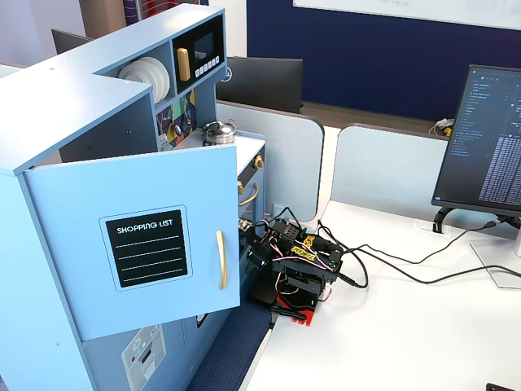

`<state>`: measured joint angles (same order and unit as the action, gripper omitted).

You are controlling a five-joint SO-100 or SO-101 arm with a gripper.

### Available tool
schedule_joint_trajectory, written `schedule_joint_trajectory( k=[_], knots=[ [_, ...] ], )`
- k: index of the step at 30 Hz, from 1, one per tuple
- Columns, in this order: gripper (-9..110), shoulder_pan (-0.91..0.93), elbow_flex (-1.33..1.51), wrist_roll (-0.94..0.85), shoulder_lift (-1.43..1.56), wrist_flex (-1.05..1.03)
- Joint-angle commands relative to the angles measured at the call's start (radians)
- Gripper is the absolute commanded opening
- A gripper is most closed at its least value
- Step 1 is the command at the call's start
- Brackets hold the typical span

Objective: Close the left cabinet door

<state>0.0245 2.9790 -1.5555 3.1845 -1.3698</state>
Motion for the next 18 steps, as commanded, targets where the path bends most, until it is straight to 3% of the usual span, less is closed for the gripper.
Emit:
schedule_joint_trajectory(
  k=[1,14,16,18],
  knots=[
    [0,0.012,0.020,0.012,-0.005,-0.163],
    [0,-0.003,0.020,-0.002,-0.005,-0.163],
    [0,-0.075,0.015,-0.043,-0.008,-0.141],
    [0,-0.245,-0.025,0.037,-0.011,-0.091]
  ],
)
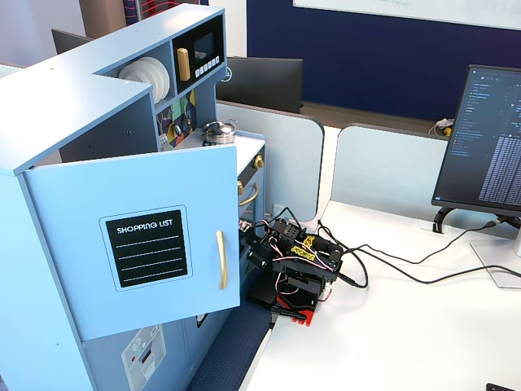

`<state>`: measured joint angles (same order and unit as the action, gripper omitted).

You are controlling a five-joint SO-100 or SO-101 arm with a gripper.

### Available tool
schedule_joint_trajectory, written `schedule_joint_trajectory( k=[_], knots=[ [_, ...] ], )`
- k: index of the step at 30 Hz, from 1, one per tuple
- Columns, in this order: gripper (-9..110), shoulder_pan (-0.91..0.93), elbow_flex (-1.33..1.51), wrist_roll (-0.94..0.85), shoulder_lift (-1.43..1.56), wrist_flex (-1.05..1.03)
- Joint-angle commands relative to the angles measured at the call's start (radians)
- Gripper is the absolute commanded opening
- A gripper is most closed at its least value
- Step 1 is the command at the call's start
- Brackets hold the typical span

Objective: Close the left cabinet door

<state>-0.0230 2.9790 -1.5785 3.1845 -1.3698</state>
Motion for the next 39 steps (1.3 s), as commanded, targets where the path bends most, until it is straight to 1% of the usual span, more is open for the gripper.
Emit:
schedule_joint_trajectory(
  k=[1,3,5,6,8,10,14,17,20,24,33,39],
  knots=[
    [0,-0.313,-0.057,0.094,-0.021,-0.052],
    [0,-0.571,-0.133,0.155,-0.071,0.057],
    [0,-0.853,-0.252,0.259,-0.133,0.189],
    [0,-0.968,-0.301,0.250,-0.170,0.242],
    [0,-1.123,-0.371,0.147,-0.227,0.348],
    [0,-1.258,-0.394,0.002,-0.230,0.439],
    [0,-1.519,-0.391,-0.163,-0.265,0.721],
    [0,-1.664,-0.394,-0.219,-0.350,0.965],
    [0,-1.698,-0.443,-0.261,-0.502,1.198],
    [0,-1.724,-0.554,-0.341,-0.701,1.339],
    [0,-1.683,-1.031,-0.410,-1.112,1.302],
    [0,-1.631,-1.269,-0.466,-1.290,1.258]
  ],
)
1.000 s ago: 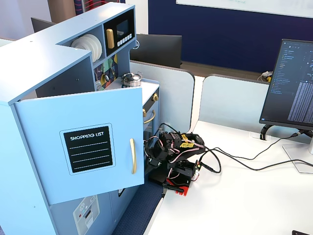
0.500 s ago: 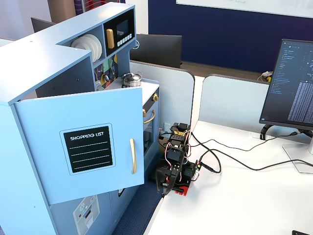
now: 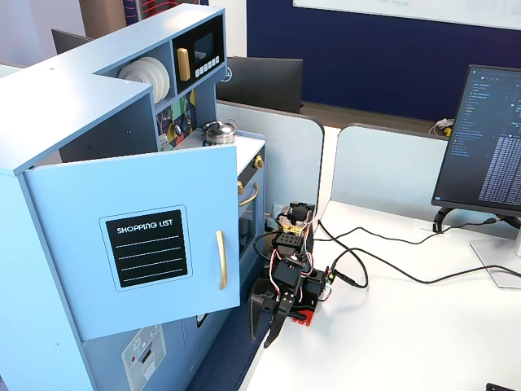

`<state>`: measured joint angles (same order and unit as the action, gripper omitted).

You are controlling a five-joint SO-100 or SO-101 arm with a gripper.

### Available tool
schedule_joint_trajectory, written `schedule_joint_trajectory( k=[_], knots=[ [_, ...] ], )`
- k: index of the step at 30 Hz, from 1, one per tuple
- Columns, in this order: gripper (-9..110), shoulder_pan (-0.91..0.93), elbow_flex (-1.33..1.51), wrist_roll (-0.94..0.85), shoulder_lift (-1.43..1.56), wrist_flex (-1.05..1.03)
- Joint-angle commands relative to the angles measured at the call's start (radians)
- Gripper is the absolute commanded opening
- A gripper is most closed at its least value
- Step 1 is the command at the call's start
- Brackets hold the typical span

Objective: Close the left cabinet door

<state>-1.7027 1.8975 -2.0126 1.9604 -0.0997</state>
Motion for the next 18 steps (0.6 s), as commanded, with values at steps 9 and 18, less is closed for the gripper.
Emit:
schedule_joint_trajectory(
  k=[9,18],
  knots=[
    [0,0.158,-0.121,-0.048,-0.040,0.011],
    [0,0.526,0.048,-0.041,0.140,-0.017]
  ],
)
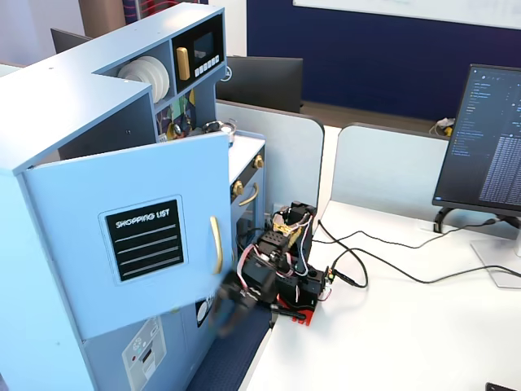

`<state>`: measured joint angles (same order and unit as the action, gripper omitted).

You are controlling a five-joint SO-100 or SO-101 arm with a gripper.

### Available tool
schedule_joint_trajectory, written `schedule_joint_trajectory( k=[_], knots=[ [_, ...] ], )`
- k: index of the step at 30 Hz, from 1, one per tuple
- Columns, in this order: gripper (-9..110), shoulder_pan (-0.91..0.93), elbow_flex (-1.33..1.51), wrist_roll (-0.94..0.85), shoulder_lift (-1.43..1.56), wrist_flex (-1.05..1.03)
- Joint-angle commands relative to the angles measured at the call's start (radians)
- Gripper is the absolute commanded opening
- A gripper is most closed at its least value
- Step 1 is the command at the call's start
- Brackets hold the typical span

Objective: Close the left cabinet door

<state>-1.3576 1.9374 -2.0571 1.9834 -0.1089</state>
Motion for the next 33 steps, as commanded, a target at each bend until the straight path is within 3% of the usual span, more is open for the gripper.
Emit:
schedule_joint_trajectory(
  k=[1,9,13,17,20,23,27,30,33],
  knots=[
    [0,0.235,0.009,0.005,0.126,-0.008],
    [0,0.584,-0.049,0.034,0.106,0.003],
    [0,0.540,-0.008,0.067,0.178,-0.051],
    [0,0.434,0.141,0.146,0.371,-0.250],
    [0,0.480,0.318,0.202,0.549,-0.402],
    [0,0.629,0.479,0.239,0.718,-0.597],
    [0,0.962,0.652,0.235,0.841,-0.931],
    [0,1.213,0.788,0.235,0.856,-0.985],
    [0,1.333,0.923,0.245,0.953,-1.048]
  ],
)
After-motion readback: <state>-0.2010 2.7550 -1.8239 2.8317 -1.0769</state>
